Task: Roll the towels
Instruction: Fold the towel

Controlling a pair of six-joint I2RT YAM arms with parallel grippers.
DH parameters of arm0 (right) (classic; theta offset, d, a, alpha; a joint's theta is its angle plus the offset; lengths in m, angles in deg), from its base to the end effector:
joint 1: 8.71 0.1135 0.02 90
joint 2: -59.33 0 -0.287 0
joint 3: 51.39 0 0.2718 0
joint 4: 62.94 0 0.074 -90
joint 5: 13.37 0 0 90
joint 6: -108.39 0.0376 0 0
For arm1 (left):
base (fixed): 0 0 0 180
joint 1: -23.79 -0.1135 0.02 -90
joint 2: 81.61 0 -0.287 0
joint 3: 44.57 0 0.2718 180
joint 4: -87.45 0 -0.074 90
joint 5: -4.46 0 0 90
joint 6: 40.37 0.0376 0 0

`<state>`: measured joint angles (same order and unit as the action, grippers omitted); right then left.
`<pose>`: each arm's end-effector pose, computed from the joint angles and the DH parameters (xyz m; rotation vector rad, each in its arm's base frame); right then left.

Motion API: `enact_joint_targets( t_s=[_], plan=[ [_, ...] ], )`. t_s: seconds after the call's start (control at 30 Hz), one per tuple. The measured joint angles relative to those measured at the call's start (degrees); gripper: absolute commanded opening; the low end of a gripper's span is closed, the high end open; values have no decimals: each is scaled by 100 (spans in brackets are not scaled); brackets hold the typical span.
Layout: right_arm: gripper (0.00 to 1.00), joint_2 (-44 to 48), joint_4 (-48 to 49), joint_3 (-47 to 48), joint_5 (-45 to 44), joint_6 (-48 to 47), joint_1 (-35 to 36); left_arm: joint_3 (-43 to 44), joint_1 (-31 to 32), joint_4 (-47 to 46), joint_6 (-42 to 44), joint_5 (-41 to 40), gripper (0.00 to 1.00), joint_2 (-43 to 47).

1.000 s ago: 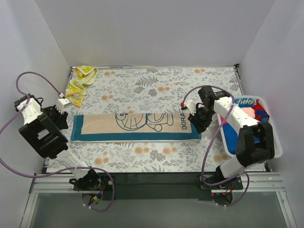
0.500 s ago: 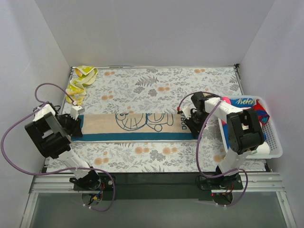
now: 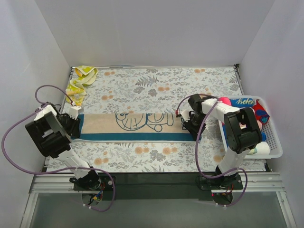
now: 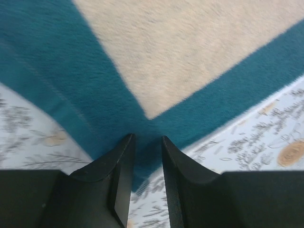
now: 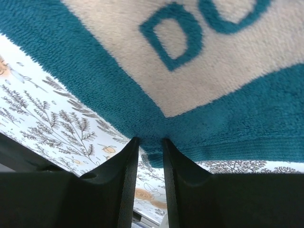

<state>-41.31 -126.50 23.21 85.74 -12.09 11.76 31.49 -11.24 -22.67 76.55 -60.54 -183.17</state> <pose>0.2958 0.1168 0.1651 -1.3389 2.8082 0.2460 0.2652 0.1665 0.1701 -0.2377 2.9213 -0.6280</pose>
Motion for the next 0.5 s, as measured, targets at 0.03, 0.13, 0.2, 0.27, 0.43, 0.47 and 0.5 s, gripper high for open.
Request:
enact_joint_targets(
  t_s=[0.03, 0.13, 0.2, 0.27, 0.43, 0.47, 0.5],
  plan=[
    [29, 22, -24, 0, 2, -35, 52, 122, 2, -26, 2, 2, 27, -46],
    [29, 107, -151, 63, 50, -142, 192, 649, 17, -37, 11, 87, 27, -109],
    [29, 188, -269, 243, 107, -142, 234, 1137, 26, 44, -2, 269, 28, -107],
    [29, 258, -319, 588, 155, -114, 208, 1513, 59, 37, -57, 468, 29, -81],
    [22, 184, -170, 1366, 184, 116, 127, 1646, 422, -92, -393, 813, 29, 59],
    [20, 105, -109, 1469, 175, 168, 118, 1563, 525, -164, -481, 861, 29, 63],
    [20, -2, -22, 1547, 151, 199, 103, 1482, 599, -227, -575, 883, 29, 63]
  ],
)
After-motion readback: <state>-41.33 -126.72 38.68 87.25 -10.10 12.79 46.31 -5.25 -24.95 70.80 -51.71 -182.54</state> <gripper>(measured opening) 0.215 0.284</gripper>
